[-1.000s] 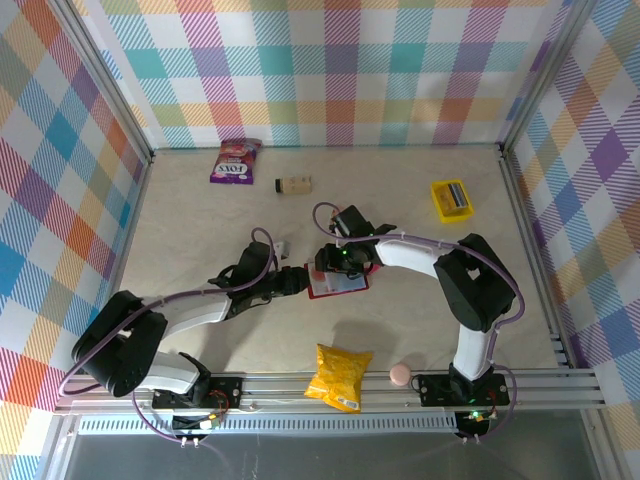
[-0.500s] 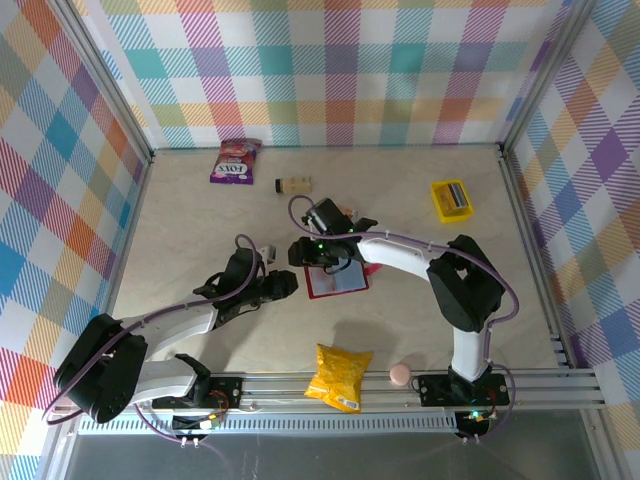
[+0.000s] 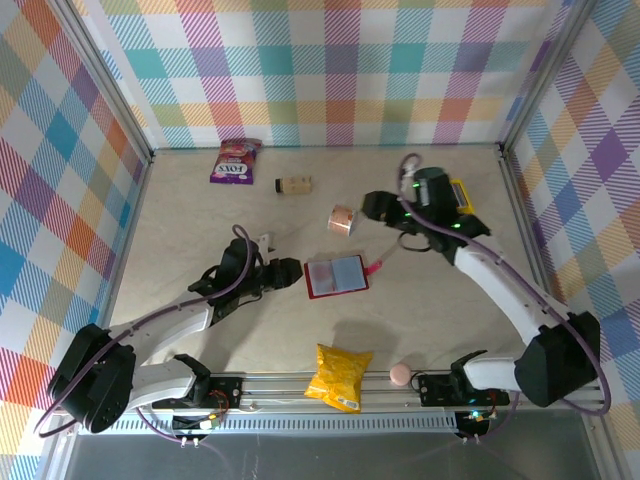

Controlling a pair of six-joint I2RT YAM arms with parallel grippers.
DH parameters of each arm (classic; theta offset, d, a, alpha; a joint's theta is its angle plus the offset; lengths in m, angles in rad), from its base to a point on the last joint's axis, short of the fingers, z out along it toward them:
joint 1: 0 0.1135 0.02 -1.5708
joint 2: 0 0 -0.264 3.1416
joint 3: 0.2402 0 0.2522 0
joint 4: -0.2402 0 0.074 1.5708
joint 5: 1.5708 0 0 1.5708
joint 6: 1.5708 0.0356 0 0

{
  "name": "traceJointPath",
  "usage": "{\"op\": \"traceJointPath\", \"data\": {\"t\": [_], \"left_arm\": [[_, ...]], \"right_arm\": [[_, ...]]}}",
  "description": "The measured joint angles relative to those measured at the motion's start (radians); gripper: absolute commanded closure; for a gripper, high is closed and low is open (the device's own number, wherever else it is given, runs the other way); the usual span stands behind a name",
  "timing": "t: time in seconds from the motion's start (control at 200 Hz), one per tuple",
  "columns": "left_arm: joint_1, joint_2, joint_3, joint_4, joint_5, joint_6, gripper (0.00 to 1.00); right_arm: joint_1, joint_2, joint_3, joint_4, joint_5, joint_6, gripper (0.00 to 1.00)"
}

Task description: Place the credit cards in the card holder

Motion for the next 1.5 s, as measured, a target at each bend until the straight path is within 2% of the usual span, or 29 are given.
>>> {"op": "traceJointPath", "data": {"t": [0.105, 0.2, 0.26, 0.33, 0.45, 0.63, 1.03, 1.21, 1.29, 1.5], "left_arm": [[-0.011, 0.040, 0.024, 0.067, 0.006, -0.007, 0.42], [-0.013, 0.045, 0.000, 0.135, 0.005, -0.018, 0.36], [-0.013, 0.045, -0.025, 0.172, 0.008, -0.020, 0.32], [-0.013, 0.048, -0.054, 0.199, 0.024, -0.023, 0.22], [-0.012, 0.077, -0.071, 0.236, 0.069, -0.021, 0.18], [-0.009, 0.101, -0.087, 0.299, 0.121, -0.021, 0.00], [0.023, 0.135, -0.102, 0.332, 0.145, -0.023, 0.00], [0.032, 0.134, -0.104, 0.334, 0.145, -0.023, 0.00], [0.034, 0.134, -0.105, 0.342, 0.150, -0.023, 0.00], [0.035, 0.137, -0.151, 0.464, 0.210, -0.053, 0.01]], "right_arm": [[-0.162, -0.016, -0.025, -0.040, 0.058, -0.112, 0.18], [-0.239, 0.006, -0.025, -0.064, 0.105, -0.238, 0.13], [-0.278, 0.039, -0.014, -0.074, 0.117, -0.305, 0.12], [-0.327, 0.091, 0.009, -0.077, 0.105, -0.369, 0.12], [-0.412, 0.192, 0.066, -0.082, 0.067, -0.447, 0.15], [-0.487, 0.359, 0.222, -0.123, 0.058, -0.554, 0.16], [-0.493, 0.604, 0.493, -0.225, 0.110, -0.740, 0.14], [-0.493, 0.699, 0.572, -0.270, 0.106, -0.769, 0.18], [-0.493, 0.742, 0.607, -0.287, 0.102, -0.777, 0.24], [-0.479, 0.840, 0.716, -0.357, 0.126, -0.815, 0.28]]}}
